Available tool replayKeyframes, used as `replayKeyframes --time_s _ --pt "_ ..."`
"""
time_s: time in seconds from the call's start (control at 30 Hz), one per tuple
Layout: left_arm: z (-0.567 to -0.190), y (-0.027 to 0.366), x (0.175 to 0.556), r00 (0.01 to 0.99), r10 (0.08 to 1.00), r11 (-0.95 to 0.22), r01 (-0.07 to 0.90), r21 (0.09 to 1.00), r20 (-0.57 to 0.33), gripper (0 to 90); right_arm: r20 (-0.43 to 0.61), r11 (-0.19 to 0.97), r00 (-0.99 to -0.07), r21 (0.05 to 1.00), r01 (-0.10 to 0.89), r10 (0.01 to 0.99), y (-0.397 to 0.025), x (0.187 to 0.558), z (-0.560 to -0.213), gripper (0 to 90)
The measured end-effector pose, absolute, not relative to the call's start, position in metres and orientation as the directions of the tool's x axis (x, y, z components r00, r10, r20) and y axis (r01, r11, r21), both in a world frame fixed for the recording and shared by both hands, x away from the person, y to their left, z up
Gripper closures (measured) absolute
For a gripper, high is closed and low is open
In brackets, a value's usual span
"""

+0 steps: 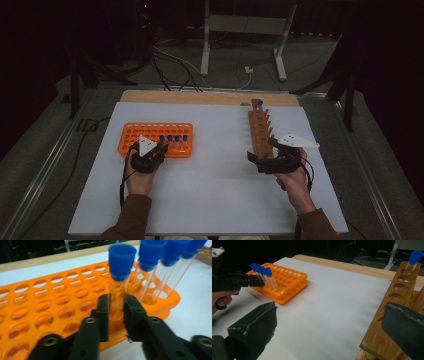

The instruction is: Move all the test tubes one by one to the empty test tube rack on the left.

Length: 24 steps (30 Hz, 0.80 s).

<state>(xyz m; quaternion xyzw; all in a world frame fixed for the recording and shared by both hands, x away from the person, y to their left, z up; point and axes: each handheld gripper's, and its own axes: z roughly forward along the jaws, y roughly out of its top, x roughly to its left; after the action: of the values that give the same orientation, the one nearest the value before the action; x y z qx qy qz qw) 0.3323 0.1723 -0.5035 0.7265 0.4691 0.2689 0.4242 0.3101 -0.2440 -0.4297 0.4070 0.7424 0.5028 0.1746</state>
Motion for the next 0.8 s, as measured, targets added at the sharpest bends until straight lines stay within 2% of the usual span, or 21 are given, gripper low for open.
replayKeyframes --time_s 0.27,0.37,0.57,0.8 --pt "-0.492 0.184 0.322 0.433 0.898 -0.135 0.449 0.883 -0.083 54.5 0.157 0.156 -0.605 0.889 0.431 0.781 -0.245 0.311 -0.429 0.2" --pt "-0.482 0.189 0.314 0.463 0.875 -0.097 0.454 0.886 -0.141 48.8 0.157 0.154 -0.604 0.889 0.43 0.782 -0.245 0.31 -0.429 0.2" --pt "-0.465 0.196 0.292 0.471 0.865 -0.04 0.412 0.91 -0.175 30.7 0.153 0.162 -0.606 0.887 0.433 0.781 -0.244 0.311 -0.43 0.1" --pt "-0.459 0.197 0.273 0.451 0.878 -0.023 0.38 0.925 -0.163 7.5 0.151 0.162 -0.602 0.887 0.433 0.784 -0.244 0.312 -0.43 0.2"
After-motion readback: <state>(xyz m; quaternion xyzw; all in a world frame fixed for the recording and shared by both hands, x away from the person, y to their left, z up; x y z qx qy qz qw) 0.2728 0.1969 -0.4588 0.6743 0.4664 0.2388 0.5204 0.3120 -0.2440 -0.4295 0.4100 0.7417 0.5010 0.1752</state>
